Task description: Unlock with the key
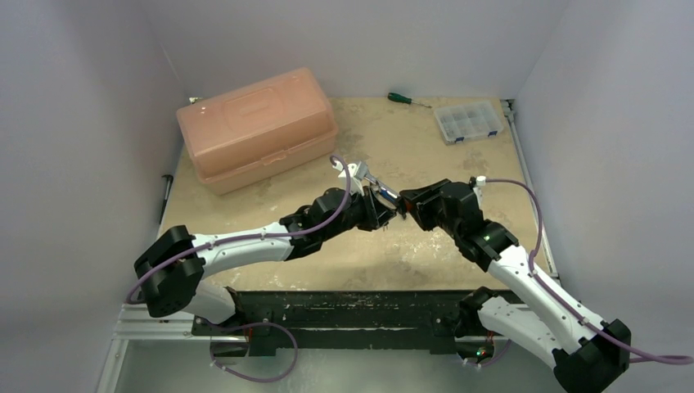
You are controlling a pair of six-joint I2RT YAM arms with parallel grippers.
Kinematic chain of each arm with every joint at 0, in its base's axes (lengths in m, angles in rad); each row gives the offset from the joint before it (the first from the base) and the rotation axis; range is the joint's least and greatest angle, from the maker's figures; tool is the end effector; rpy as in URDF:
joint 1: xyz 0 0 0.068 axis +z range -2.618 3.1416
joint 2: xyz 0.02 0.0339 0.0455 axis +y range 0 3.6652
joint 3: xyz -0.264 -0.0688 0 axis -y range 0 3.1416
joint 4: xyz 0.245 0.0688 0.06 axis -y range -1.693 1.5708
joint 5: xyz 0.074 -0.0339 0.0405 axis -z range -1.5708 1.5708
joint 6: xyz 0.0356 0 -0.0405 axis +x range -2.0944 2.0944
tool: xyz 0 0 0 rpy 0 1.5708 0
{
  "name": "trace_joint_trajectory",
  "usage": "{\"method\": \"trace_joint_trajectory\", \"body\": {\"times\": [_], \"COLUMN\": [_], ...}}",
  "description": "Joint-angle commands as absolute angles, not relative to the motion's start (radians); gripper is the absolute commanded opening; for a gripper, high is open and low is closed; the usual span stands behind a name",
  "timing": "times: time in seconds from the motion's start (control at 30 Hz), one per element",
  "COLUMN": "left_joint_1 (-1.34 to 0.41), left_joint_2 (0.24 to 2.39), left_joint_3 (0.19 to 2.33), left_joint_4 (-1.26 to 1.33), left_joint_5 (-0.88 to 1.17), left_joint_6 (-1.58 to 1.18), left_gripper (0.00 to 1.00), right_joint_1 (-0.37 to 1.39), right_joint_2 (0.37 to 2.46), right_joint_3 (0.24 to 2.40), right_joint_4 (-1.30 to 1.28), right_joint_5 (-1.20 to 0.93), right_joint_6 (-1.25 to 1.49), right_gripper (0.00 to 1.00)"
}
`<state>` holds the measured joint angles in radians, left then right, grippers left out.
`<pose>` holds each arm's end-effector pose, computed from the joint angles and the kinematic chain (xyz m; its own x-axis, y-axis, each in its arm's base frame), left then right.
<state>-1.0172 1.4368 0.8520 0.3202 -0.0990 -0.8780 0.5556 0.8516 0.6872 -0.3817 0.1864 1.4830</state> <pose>0.1753 -0.2770 0.2613 -0.7006 -0.3229 -0.6364 0.4028 0.5572 -0.7262 0.1655 0.0950 0.2746 -0.4210 0.8908 -0.1708 0.4059 0.3534 0.8428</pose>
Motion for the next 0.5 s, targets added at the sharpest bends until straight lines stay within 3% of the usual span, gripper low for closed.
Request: {"method": "trace_joint_trajectory", "body": {"times": [0.0,0.47], "left_joint_1": [-1.015,-1.016], "left_joint_2": [1.45,1.487], "left_joint_3": [0.869,0.88], "left_joint_4": [0.444,0.495], "left_joint_5": [-0.123,-0.111], "left_joint_6": [-0.894,-0.91], "left_gripper": [0.0,0.0], "right_joint_1": [0.577,0.591], "right_joint_2": [0.841,0.838], "right_joint_3": [0.747,0.744], "right_joint_4": [-0.359,-0.351], "right_joint_5": [0.147,0.147], "right_joint_6": [1.474,1.48], "right_gripper": [0.0,0.0]}}
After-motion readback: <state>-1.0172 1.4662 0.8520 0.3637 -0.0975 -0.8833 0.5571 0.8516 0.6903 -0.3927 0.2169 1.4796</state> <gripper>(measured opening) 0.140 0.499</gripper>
